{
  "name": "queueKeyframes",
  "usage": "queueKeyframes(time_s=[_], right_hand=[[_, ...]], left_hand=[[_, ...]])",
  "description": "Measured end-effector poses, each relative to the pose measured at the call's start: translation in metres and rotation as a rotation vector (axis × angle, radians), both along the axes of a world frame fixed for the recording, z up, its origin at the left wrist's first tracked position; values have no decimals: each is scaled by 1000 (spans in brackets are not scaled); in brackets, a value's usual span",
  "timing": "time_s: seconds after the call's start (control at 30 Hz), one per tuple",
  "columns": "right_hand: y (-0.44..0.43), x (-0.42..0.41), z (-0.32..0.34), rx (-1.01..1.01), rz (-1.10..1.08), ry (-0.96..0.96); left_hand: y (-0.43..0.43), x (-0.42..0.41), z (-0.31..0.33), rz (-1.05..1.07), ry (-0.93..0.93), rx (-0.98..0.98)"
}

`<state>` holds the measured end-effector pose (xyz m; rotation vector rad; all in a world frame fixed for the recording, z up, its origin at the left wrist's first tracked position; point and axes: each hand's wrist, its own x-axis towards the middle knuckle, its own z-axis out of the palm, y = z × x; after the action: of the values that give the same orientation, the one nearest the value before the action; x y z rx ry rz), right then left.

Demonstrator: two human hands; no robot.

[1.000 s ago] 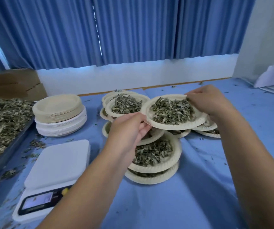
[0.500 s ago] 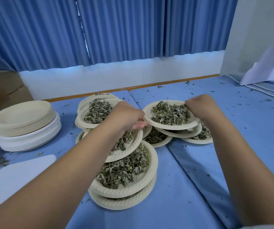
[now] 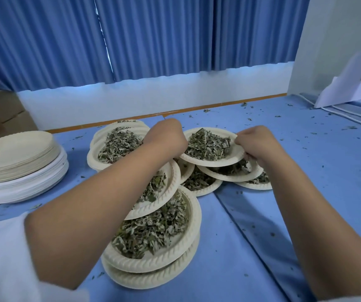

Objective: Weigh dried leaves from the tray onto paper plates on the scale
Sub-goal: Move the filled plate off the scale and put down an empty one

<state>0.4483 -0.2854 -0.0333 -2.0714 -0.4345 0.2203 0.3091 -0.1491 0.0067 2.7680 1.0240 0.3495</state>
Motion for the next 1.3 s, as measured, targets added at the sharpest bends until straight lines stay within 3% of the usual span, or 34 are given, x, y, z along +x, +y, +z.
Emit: queueKeyframes(time_s=[0.5, 0.67, 0.83, 1.1, 1.3], right_hand=[[6, -3, -6, -55, 81, 79], [5, -6, -9, -41, 90, -14], [1, -15, -3, -233, 13, -270], [6, -29, 11, -207, 7, -421], [16, -63, 19, -163, 111, -510]], left_hand=[[7, 4, -8, -19, 61, 61], [5, 6, -11, -21, 77, 67], [3, 4, -15, -43, 44, 57], [-4, -5, -16, -78, -104, 22], [-16, -28, -6, -338, -173, -128]])
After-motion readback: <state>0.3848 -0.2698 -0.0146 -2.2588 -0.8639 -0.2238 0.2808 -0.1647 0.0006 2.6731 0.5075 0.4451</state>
